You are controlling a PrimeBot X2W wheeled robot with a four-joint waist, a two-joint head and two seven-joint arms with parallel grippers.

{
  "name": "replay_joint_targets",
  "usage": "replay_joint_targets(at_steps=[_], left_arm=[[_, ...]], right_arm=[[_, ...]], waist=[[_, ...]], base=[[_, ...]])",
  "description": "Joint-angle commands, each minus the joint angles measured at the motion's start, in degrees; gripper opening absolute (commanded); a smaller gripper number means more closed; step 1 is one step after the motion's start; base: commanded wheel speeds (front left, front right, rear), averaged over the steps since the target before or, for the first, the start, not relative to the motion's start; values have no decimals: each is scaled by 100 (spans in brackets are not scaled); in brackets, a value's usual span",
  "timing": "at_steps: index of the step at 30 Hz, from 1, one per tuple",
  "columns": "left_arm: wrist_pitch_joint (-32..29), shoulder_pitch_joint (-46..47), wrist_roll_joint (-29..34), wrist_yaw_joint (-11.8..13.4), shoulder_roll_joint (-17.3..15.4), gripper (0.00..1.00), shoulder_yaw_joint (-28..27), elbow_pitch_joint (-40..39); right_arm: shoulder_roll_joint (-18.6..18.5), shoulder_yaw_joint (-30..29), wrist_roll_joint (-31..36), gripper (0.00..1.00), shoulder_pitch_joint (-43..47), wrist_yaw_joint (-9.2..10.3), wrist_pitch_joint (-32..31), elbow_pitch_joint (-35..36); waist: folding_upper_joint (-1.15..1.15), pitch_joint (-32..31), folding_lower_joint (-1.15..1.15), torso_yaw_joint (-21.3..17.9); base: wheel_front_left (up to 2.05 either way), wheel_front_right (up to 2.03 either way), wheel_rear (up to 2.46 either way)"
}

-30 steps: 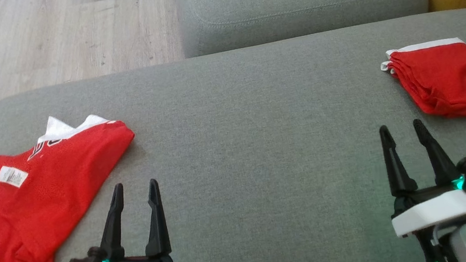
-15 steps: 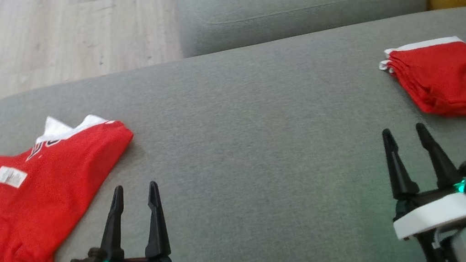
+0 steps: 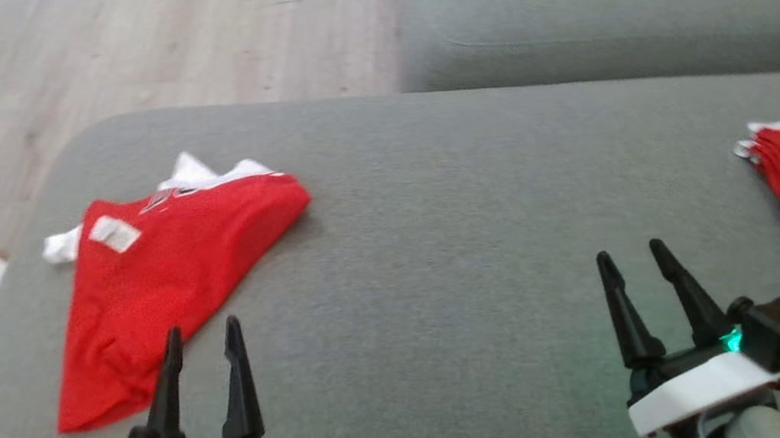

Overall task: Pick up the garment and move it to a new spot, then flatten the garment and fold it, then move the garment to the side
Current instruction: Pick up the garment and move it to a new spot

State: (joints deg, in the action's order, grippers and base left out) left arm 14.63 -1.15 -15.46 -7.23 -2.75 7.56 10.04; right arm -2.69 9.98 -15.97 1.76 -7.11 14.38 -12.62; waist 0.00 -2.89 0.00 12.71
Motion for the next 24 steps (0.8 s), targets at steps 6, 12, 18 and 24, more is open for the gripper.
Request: replay_joint_targets(at_steps=[6,12,18,24], left_arm=[[37,22,97,13,-12,100,-328,-168],[37,1,138,3,-12,100,-356,-181],[37,11,158,-1,-12,100,-442,-213],[37,147,131,-7,-12,100,-700,-255]], right_arm=[[-19,358,-117,100,-97,-37,62,179],[-19,488,-199,100,-49,-37,62,180],[-19,506,-203,100,-58,-37,62,200],[-19,552,-111,100,-158,-37,62,221]], waist=[[0,-118,0,509],[0,-137,0,722],[0,-83,0,778],[0,230,0,660]], base=[[0,0,0],[0,0,0],[0,0,0],[0,0,0]])
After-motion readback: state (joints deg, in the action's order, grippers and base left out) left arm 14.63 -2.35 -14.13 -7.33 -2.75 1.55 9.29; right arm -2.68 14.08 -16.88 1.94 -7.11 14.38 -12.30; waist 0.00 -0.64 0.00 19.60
